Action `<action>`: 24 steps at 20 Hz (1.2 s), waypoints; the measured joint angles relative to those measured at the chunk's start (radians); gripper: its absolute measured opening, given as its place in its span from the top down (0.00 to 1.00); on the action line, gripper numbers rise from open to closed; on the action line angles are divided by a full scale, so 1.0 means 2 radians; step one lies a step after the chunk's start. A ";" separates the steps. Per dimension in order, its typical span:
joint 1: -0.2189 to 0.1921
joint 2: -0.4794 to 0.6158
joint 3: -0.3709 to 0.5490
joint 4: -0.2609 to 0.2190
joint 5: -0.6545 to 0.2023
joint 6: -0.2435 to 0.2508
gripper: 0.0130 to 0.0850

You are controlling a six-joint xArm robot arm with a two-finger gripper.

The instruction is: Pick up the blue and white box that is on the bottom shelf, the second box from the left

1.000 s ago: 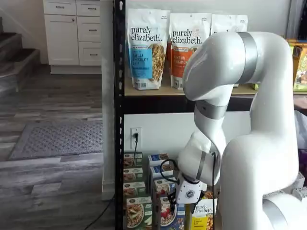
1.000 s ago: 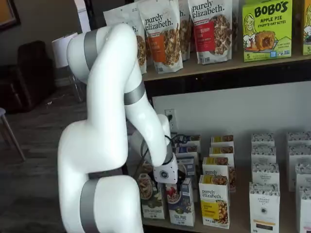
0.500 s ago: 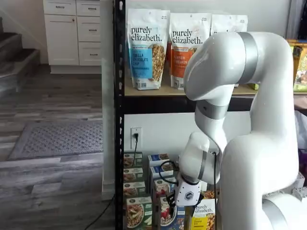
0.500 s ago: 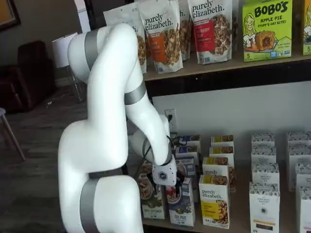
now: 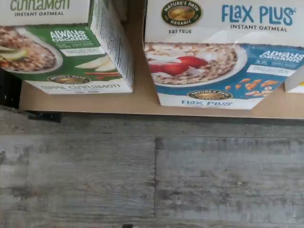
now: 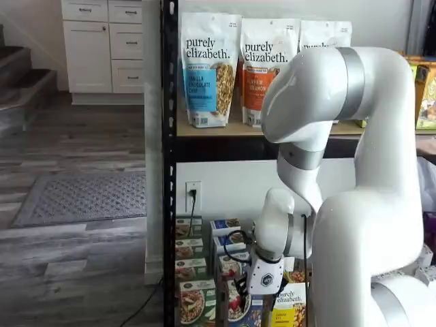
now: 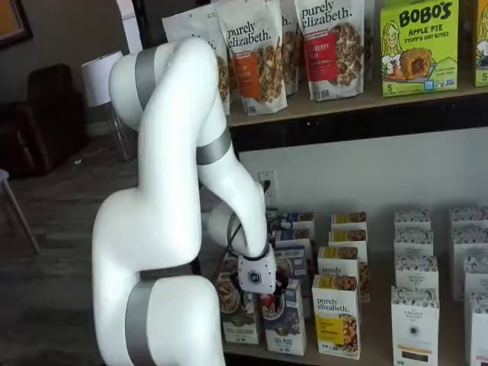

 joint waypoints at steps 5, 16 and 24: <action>0.004 0.003 0.002 -0.004 -0.019 0.007 0.00; 0.011 0.004 -0.001 0.024 -0.021 -0.015 0.00; 0.011 0.011 -0.010 0.002 -0.009 0.008 0.00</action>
